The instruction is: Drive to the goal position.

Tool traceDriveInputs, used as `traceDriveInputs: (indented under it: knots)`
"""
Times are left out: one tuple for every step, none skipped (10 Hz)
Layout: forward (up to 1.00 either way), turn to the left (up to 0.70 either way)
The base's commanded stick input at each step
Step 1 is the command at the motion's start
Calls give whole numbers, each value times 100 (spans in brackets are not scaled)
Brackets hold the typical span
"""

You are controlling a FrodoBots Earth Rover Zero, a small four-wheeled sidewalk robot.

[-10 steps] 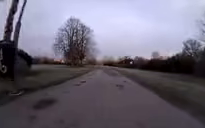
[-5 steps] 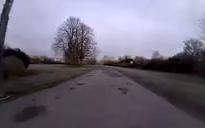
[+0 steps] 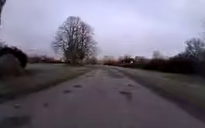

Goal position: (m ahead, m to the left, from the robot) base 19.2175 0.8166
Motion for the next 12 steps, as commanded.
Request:
traceDriveInputs:
  knots:
    - [85,0]
    - [85,0]
    - [85,0]
    - [85,0]
    - [85,0]
    - [85,0]
    - [85,0]
    - [85,0]
    - [85,0]
    - [85,0]
    - [85,0]
    - [85,0]
